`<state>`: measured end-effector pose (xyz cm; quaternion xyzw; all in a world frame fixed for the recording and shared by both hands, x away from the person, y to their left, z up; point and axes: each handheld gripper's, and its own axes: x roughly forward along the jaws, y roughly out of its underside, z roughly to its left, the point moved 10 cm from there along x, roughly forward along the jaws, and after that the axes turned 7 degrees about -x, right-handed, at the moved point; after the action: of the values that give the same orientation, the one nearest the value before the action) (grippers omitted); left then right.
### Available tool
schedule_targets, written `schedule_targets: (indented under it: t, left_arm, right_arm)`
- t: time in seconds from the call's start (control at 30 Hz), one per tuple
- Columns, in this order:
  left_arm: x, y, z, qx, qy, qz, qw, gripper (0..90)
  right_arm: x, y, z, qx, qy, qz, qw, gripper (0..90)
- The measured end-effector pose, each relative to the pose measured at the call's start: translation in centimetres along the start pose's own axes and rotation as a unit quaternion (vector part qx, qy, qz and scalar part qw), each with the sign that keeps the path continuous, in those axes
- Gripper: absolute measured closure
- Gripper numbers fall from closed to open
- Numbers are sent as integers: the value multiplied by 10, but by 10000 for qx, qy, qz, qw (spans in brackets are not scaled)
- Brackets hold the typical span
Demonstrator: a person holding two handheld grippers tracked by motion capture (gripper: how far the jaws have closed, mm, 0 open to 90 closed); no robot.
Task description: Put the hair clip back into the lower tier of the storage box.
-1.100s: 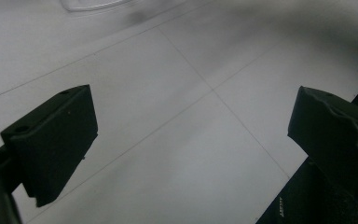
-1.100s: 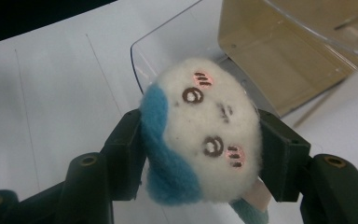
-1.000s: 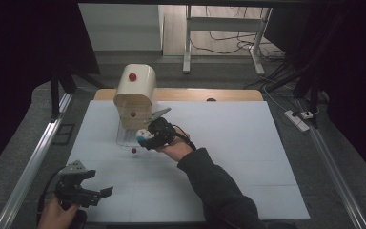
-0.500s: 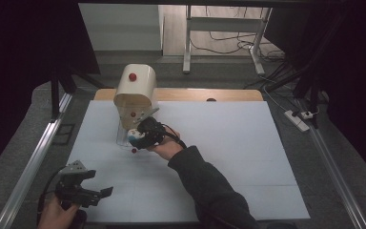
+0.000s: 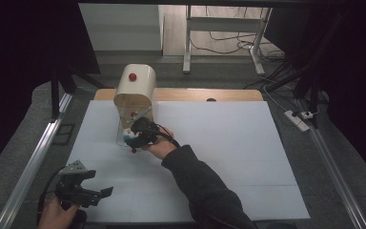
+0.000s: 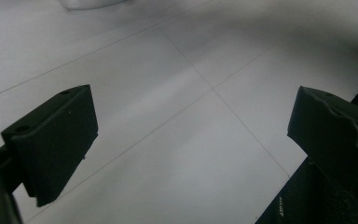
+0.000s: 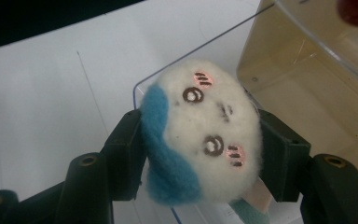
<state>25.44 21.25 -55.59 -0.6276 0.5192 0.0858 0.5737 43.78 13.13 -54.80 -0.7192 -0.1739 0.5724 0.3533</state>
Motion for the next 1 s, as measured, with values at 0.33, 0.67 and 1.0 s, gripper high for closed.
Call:
schedule_targets:
  t: [0.33, 0.67, 1.0]
  left_arm:
    - [0, 0, 0, 8, -4, 15, 10000, 16]
    - [0, 0, 0, 24, -12, 23, 10000, 17]
    - [0, 0, 0, 26, -18, 23, 10000, 18]
  right_arm:
    - [9, 10, -7, 30, 151, 160, 9998, 370]
    - [14, 16, -14, 197, 230, 251, 9992, 300]
    - [10, 12, -12, 199, 125, 184, 9996, 250]
